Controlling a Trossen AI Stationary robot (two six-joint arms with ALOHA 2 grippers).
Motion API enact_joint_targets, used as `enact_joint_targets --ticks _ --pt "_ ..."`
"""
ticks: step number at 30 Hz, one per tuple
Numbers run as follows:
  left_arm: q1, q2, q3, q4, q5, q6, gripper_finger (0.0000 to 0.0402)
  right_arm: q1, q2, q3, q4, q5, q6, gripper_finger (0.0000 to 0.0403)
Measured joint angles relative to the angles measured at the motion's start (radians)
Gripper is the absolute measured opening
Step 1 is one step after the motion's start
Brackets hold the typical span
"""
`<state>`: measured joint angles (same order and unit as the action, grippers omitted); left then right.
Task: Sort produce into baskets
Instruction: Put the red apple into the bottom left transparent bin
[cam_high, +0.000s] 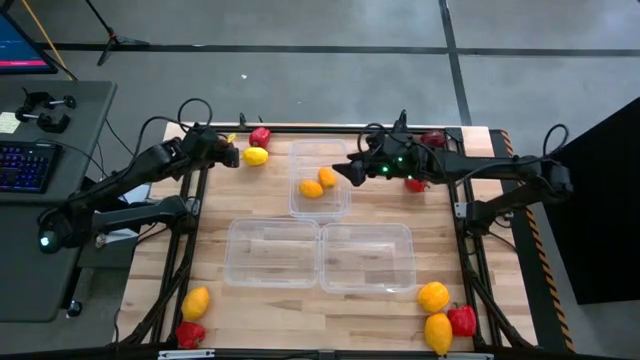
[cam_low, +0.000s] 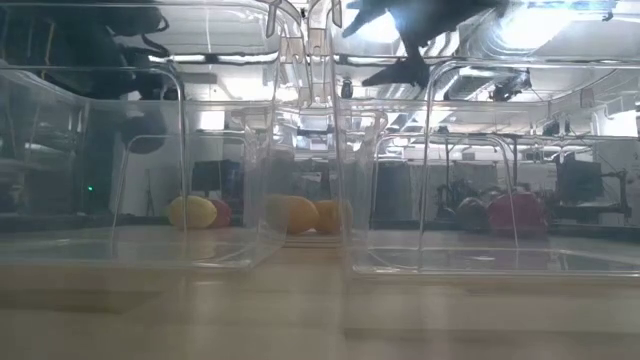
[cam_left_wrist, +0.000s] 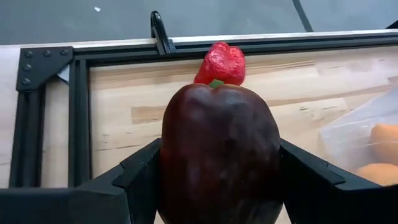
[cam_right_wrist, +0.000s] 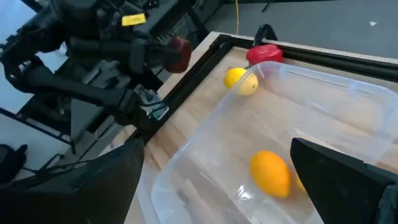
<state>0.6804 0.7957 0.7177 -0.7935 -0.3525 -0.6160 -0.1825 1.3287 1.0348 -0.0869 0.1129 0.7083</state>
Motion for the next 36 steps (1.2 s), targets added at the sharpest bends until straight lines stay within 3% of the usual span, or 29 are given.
enact_joint_targets --ticks 11,18,28,32,36 --pt "0.124 0.177 0.0 -0.002 0.033 0.129 0.0243 0.0 0.083 -0.001 0.114 -0.079 0.027 0.0392" --pt "0.172 0.322 0.0 0.047 0.029 0.138 0.0243 -0.003 -0.022 -0.002 0.271 -0.077 -0.082 0.0392" --pt "0.169 0.448 0.0 0.077 0.038 0.158 0.0243 0.006 -0.114 -0.002 0.18 -0.068 -0.107 0.0392" --pt "0.158 0.418 -0.001 0.082 0.214 0.197 0.0243 0.009 -0.114 -0.002 0.177 -0.068 -0.119 0.0392" --pt "0.086 0.259 -0.001 0.078 0.239 0.164 0.0243 0.009 -0.114 -0.002 0.174 -0.068 -0.147 0.0392"
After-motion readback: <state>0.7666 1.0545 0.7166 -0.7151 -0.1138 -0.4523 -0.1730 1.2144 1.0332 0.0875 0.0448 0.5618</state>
